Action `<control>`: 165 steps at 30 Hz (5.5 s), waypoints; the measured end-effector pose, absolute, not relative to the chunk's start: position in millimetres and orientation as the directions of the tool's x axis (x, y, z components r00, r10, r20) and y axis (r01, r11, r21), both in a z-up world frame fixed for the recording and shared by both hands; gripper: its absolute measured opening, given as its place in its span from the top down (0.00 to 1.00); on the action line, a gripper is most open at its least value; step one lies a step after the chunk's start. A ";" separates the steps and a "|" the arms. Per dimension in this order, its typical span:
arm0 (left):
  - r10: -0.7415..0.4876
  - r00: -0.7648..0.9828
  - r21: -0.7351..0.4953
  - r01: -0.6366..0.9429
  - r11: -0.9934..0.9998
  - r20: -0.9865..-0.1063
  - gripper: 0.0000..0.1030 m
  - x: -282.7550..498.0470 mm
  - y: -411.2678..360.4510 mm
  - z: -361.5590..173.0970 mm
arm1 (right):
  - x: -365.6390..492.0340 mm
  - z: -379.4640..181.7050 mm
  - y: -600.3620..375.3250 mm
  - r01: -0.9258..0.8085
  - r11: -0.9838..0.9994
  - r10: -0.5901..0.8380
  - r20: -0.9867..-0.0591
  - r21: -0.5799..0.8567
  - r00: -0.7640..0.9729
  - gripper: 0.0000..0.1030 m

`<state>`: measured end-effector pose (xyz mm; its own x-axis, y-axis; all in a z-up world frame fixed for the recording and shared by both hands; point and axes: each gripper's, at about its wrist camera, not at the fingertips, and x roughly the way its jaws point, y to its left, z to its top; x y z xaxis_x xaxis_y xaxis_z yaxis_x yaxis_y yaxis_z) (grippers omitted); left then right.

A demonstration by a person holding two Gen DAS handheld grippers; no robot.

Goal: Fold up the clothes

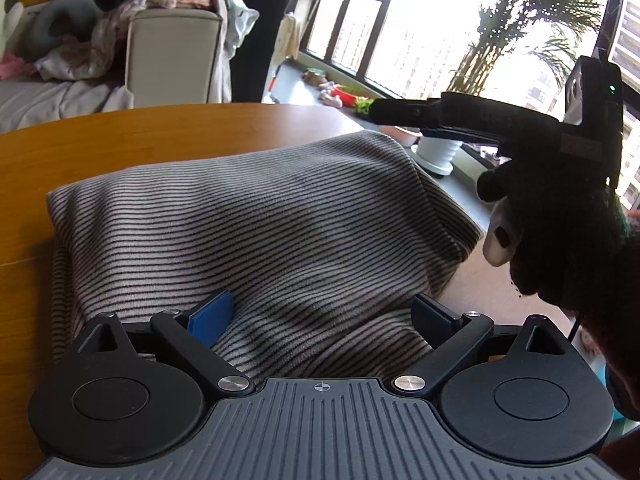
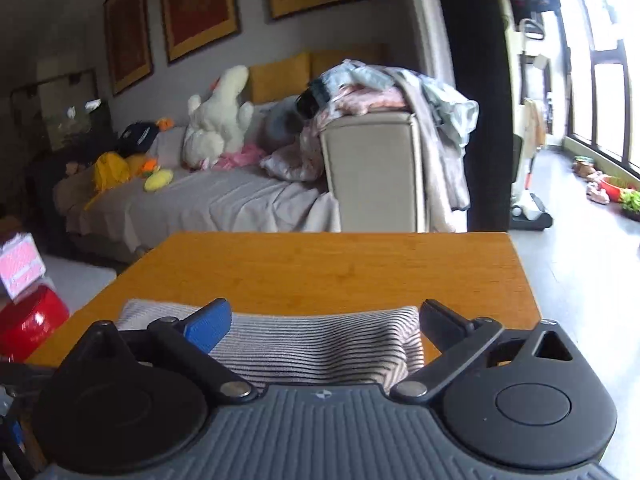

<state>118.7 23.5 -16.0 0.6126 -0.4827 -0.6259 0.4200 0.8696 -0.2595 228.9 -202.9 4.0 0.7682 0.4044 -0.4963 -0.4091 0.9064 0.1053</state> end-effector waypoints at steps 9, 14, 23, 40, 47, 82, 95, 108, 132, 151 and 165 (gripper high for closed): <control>-0.439 0.633 -0.238 0.380 0.894 -0.637 0.05 134.8 46.0 -12.5 | 239.4 -38.4 -213.2 -0.360 0.928 0.337 -0.617 0.093 0.711 0.27; -0.434 0.632 -0.274 0.340 0.900 -0.642 0.18 175.6 64.2 -5.5 | 197.5 -40.6 -224.3 -0.320 0.931 0.359 -0.602 0.175 0.713 0.27; -0.309 0.702 -0.111 0.314 0.943 -0.642 0.15 217.3 42.7 -7.9 | 122.0 -28.5 -214.5 -0.387 0.907 0.409 -0.569 0.168 0.713 0.02; -0.420 0.616 -0.273 0.323 0.906 -0.667 0.13 124.2 38.5 -6.6 | 189.7 -42.4 -224.0 -0.162 0.978 0.041 -0.637 -0.132 0.769 0.00; -0.389 0.633 -0.214 0.337 0.917 -0.670 0.11 141.8 32.7 -14.6 | 180.8 -49.2 -231.5 -0.141 0.985 0.050 -0.632 -0.095 0.773 0.00; -0.301 0.705 -0.148 0.272 0.951 -0.642 0.06 145.6 58.2 -17.4 | 67.5 -11.7 -205.8 -0.431 0.900 0.321 -0.563 -0.069 0.762 0.02; -0.262 0.768 -0.040 0.295 0.955 -0.584 0.04 49.5 107.1 11.8 | 27.7 -34.5 -102.2 -0.735 0.559 0.428 -0.625 -0.385 0.653 0.29; -0.362 0.691 0.101 0.532 0.841 -0.626 0.00 34.8 51.6 -9.1 | 94.9 -21.9 -171.4 -0.576 0.778 0.578 -0.646 0.251 0.499 0.37; -0.459 0.706 -0.280 0.364 0.888 -0.539 0.01 64.9 105.6 24.5 | 48.6 -22.4 -141.1 -0.621 0.665 0.382 -0.527 -0.414 0.759 0.64; -0.452 0.603 -0.087 0.535 0.840 -0.657 0.36 121.5 67.2 -20.2 | 122.6 90.4 -135.2 -0.797 0.511 0.536 -0.606 -0.322 0.589 0.66; -0.404 0.735 0.033 0.500 0.865 -0.545 0.31 89.4 91.3 33.5 | 232.5 5.6 -154.3 -0.693 0.716 0.585 -0.614 0.083 0.530 0.31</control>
